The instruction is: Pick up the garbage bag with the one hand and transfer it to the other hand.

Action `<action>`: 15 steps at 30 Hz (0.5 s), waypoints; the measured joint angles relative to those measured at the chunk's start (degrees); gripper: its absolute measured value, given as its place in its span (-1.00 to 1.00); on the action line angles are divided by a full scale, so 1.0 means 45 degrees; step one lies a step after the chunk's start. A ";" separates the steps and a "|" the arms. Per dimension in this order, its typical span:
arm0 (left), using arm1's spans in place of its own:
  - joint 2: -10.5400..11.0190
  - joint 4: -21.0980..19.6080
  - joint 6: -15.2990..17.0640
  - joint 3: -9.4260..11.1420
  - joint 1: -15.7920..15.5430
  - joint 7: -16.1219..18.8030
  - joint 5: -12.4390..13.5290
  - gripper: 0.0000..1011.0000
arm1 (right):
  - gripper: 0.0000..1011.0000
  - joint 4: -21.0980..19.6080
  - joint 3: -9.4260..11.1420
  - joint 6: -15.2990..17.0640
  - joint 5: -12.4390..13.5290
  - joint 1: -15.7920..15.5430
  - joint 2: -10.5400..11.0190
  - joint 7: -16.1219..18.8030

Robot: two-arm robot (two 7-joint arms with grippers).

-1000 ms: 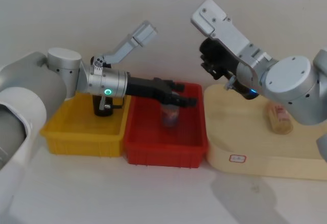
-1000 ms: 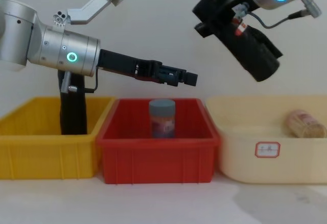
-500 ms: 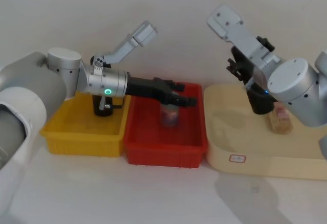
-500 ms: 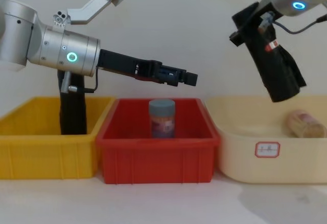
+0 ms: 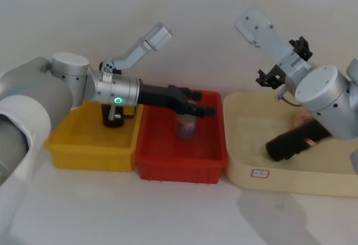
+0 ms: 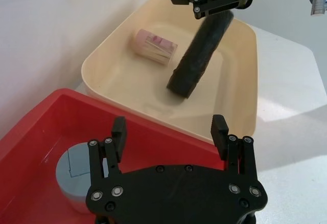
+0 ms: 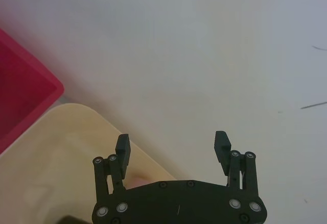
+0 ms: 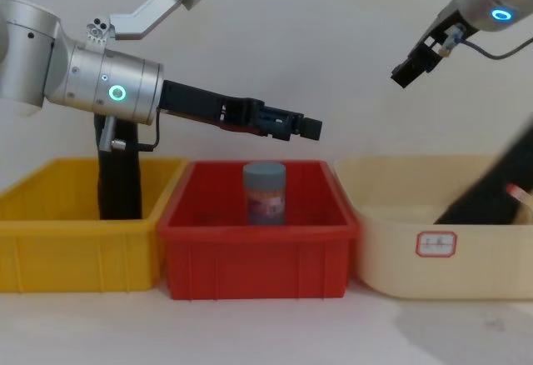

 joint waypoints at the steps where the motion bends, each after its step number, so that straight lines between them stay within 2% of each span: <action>1: 0.0000 0.0000 -0.0001 0.0000 0.0001 0.0000 -0.0001 0.98 | 0.98 0.0010 0.0003 0.0032 -0.0022 -0.0002 0.0002 -0.0027; 15: 0.0000 0.0000 0.0000 -0.0001 0.0001 0.0001 0.0000 0.98 | 0.98 0.0048 0.0022 0.0167 -0.0112 -0.0015 0.0012 -0.0126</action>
